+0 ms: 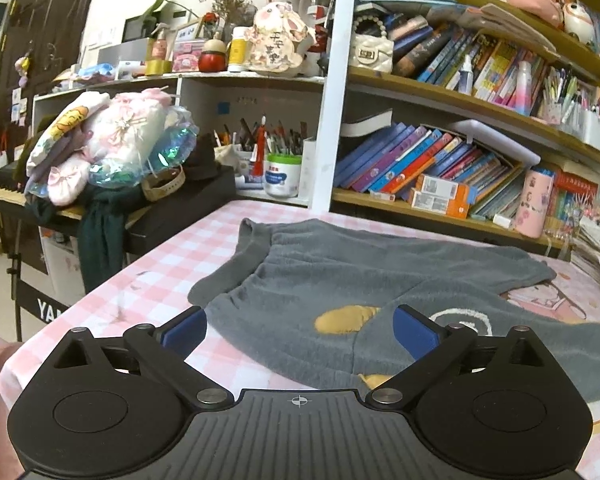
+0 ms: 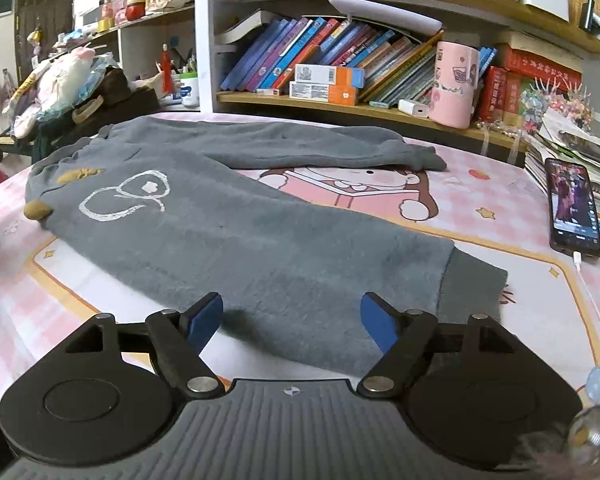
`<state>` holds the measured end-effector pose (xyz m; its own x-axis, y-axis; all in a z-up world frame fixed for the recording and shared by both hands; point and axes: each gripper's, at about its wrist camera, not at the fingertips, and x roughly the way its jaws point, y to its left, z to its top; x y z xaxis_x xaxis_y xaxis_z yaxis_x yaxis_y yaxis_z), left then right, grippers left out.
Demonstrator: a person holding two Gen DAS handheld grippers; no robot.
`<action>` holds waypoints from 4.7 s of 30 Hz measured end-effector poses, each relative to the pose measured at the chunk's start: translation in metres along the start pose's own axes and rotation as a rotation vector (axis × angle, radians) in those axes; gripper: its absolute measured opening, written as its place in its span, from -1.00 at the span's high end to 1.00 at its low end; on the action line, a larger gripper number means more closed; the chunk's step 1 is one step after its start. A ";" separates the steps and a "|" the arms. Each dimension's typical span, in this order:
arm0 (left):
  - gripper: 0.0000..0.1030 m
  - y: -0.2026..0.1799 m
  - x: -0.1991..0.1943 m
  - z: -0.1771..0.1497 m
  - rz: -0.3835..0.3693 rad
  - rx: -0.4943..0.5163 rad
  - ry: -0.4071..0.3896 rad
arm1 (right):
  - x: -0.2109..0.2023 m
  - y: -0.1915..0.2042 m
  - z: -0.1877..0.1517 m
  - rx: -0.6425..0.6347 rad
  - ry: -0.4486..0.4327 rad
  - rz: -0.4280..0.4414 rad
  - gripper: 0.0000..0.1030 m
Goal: Fold clothes
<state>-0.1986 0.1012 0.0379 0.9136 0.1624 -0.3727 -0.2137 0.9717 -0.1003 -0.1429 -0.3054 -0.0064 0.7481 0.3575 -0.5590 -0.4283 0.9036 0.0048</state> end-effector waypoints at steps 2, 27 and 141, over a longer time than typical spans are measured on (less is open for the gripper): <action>-0.96 0.000 0.001 0.000 -0.008 0.007 0.005 | 0.000 -0.002 0.000 0.007 0.007 -0.010 -0.44; 0.07 0.089 0.089 0.009 0.038 -0.481 0.177 | 0.005 -0.019 -0.005 0.035 0.053 -0.022 -0.45; -0.92 -0.027 0.287 0.093 -0.116 0.353 0.177 | 0.273 -0.145 0.203 0.090 0.005 -0.039 -0.67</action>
<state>0.1012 0.1371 0.0195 0.8443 0.0458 -0.5340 0.0476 0.9860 0.1599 0.2270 -0.2908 0.0086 0.7609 0.3208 -0.5640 -0.3515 0.9344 0.0575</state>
